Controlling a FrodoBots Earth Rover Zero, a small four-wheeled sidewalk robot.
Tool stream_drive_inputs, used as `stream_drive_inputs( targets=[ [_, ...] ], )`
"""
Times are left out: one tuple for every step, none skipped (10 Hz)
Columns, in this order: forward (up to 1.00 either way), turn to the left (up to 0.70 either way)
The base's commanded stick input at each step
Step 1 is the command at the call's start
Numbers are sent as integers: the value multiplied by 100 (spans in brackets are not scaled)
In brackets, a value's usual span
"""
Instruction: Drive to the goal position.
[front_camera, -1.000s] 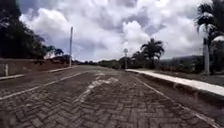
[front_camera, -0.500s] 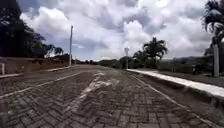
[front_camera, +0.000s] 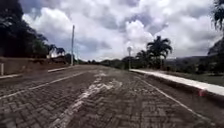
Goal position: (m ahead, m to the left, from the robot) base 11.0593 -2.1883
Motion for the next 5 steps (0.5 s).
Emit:
stream_drive_inputs(
  targets=[
    [85,0],
    [85,0],
    [85,0],
    [89,0],
    [100,0]
  ],
)
